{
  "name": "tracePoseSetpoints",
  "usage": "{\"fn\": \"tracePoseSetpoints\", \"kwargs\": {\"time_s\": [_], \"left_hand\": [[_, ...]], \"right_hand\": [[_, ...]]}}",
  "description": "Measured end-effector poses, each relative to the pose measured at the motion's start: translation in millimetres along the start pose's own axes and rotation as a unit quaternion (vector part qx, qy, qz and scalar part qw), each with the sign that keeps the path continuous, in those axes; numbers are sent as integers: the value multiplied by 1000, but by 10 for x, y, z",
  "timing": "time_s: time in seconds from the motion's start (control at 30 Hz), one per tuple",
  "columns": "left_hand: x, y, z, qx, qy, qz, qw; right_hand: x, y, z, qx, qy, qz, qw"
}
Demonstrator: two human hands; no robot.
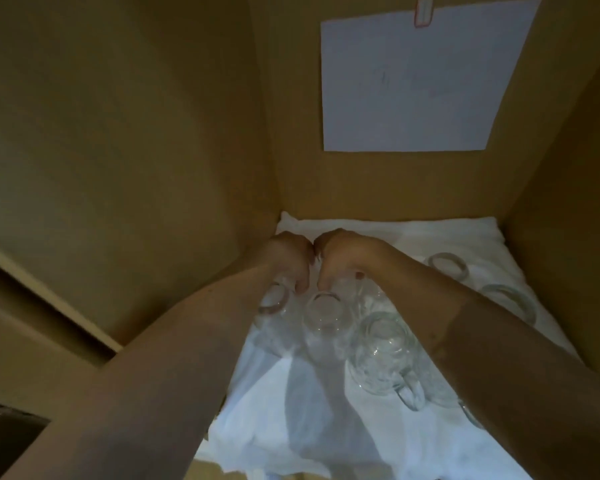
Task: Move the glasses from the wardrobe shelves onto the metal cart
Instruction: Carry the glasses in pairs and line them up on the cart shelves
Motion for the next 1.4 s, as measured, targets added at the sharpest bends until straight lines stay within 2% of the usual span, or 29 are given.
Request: {"fn": "tracePoseSetpoints", "kwargs": {"time_s": [0.23,0.73,0.83,0.93,1.0,1.07,1.13,1.2,1.3,1.4], "left_hand": [[-174,-20,157,60,8,-48,997],[8,32,152,86,37,-49,994],[143,306,111,60,33,-104,992],[343,715,-16,40,11,-191,981],[540,973,-90,49,-1,-254,966],[787,1204,-137,71,-22,-343,936],[1055,1382,-196,120,-57,-431,892],[1338,1500,-200,228,-74,-488,839],[1685,1571,-160,419,-84,-506,749],[1911,1469,-169,519,-94,-488,695]], "right_hand": [[-173,-72,-27,-1,1,46,999],[-86,-10,-39,-38,26,23,999],[18,258,-130,-55,15,-28,998],[290,689,-294,-68,-9,-145,987],[570,969,-406,-47,-36,-245,968],[895,1190,-476,-52,-59,-335,939],[1251,1353,-532,-90,-83,-412,903],[1635,1431,-573,-149,-100,-488,854],[2202,1410,-571,-253,-87,-591,761],[2740,1231,-549,-332,-84,-656,673]]}}
Point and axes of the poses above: each hand's wrist, its own x-axis away from the middle knuckle, its own y-axis out of the back of the hand, z = x × y, the point moved 9 cm from there along -x, towards the middle knuckle, and after that the axes turned 5 degrees about -z, right-handed, at the moved point
